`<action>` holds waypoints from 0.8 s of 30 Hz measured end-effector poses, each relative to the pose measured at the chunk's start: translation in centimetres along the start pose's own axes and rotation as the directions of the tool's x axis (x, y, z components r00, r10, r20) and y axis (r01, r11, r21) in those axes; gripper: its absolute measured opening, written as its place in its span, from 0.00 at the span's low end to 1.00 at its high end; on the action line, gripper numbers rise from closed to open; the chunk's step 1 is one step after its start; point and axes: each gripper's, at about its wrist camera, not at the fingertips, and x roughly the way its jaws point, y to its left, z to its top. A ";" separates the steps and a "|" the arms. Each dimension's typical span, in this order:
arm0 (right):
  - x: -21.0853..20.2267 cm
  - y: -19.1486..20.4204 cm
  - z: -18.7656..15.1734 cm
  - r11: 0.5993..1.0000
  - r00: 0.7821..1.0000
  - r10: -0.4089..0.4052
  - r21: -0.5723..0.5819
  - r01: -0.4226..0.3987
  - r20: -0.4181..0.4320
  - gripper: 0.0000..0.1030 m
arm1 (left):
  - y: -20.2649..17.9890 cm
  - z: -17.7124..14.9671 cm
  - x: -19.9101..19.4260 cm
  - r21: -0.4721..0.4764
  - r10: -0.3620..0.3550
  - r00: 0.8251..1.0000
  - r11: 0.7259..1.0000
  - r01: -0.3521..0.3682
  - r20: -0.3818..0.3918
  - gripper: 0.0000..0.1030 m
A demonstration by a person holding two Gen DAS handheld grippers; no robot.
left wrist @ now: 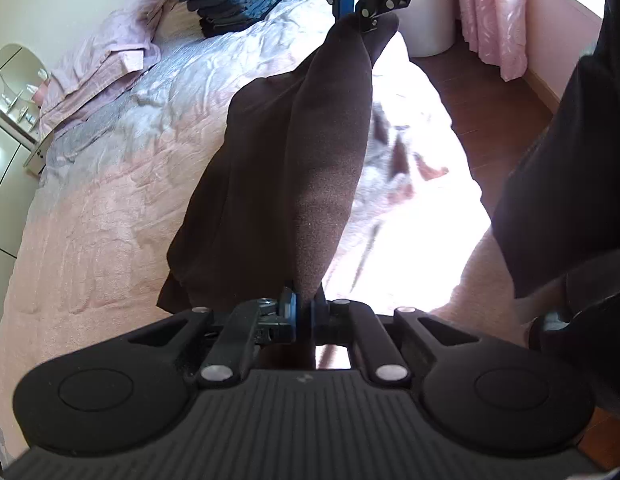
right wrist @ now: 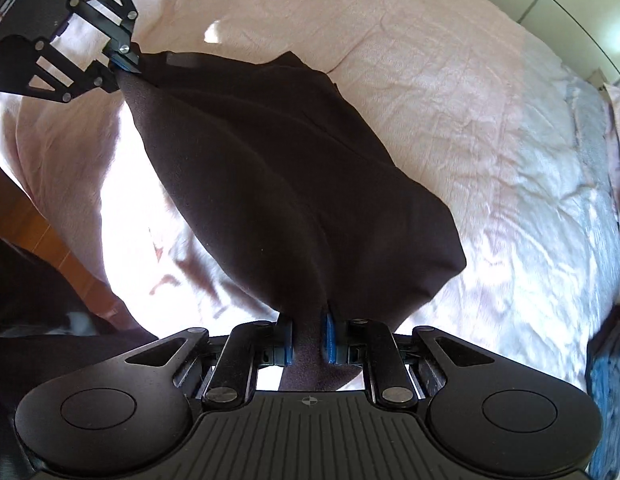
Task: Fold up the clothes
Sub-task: 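Grasp the folded shirt with the left gripper while the right gripper grasps its other end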
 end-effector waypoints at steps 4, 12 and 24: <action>0.4 1.5 -1.0 1.000 1.000 -0.024 0.015 0.024 -0.019 0.14 | -1.8 -0.6 -0.2 -0.006 0.012 1.000 1.000 -0.012 0.019 0.04; 1.3 3.4 -3.8 0.998 0.998 -0.068 -0.002 0.068 0.005 0.14 | -4.4 -1.1 1.4 -0.060 0.087 0.996 0.994 -0.087 0.010 0.04; 7.3 8.3 -10.6 0.936 0.888 -0.283 -0.097 0.337 0.362 0.57 | -9.5 -2.6 3.8 -0.053 0.384 0.921 0.923 -0.381 0.064 0.13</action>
